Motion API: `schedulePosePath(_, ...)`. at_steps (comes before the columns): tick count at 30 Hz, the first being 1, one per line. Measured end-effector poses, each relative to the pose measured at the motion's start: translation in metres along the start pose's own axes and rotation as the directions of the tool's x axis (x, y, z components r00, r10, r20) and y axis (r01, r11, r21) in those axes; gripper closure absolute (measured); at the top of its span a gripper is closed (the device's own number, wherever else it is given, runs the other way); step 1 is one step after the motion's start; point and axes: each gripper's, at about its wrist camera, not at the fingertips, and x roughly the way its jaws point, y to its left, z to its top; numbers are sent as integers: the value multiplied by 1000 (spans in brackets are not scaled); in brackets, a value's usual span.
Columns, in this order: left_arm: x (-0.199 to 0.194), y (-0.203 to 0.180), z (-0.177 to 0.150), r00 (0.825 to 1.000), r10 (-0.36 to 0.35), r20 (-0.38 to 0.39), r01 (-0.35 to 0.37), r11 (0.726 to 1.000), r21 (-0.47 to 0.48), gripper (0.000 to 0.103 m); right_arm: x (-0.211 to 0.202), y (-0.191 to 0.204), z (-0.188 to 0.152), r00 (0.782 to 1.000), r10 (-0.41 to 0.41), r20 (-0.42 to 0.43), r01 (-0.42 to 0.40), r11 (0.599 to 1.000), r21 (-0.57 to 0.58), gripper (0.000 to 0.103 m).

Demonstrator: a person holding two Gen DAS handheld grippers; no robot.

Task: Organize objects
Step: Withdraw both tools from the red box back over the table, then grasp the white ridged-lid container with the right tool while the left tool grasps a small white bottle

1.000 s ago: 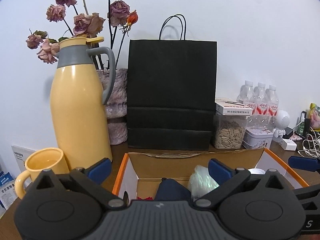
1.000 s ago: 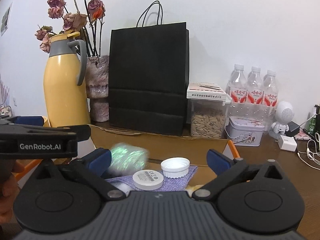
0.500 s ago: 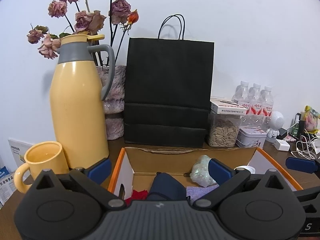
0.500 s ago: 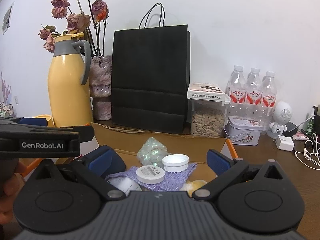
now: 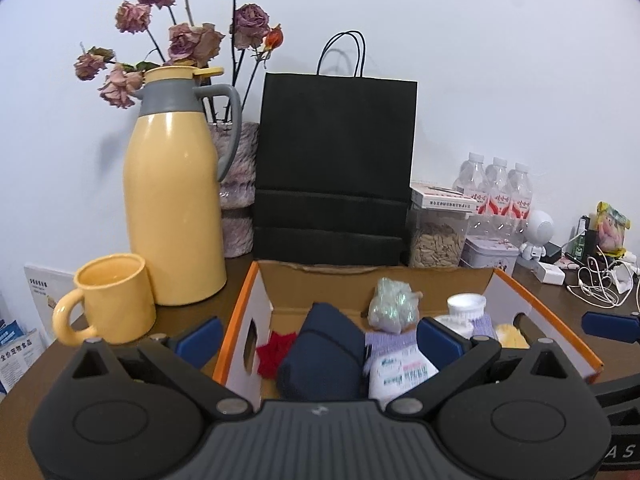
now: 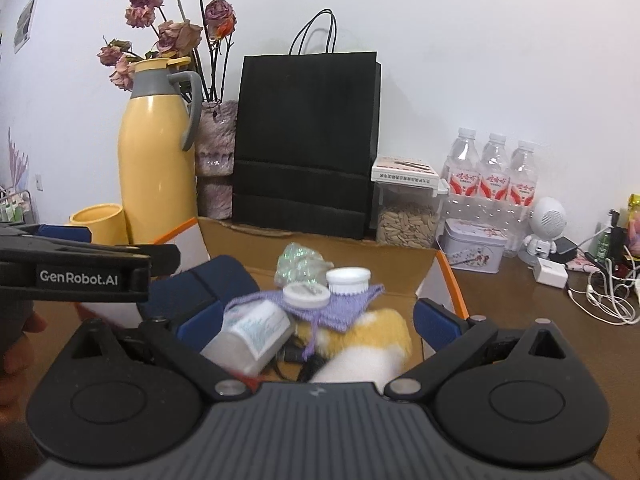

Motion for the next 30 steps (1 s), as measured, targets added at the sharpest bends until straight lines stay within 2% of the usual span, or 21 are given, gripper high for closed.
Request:
schedulePosePath(7,-27,2,-19,1000,-19,-8,19,1000,-11,0,-25,-2,-20,1000,-5,-22,6,1000,30,0)
schedulePosePath(16,-42,0,-52,996,-24,-91,26,999,24,0,-48,-2,-56,995,-3,-104,5,1000,18,0)
schedulePosePath(23,-54,8,-73,991,-20,-135,22,1000,16,0,-68,3,-74,990,32,-137,-32,999,9,1)
schedulePosePath(26,-57,12,-80,987,-23,-156,24,1000,5,0,-71,6,-80,987,51,-155,-51,999,3,14)
schedulePosePath(28,-59,14,-83,987,-25,-156,25,1000,3,0,-72,8,-83,983,66,-172,-66,998,6,32)
schedulePosePath(30,-62,15,-84,989,-26,-147,27,1000,4,0,-71,8,-85,980,81,-182,-80,997,11,39)
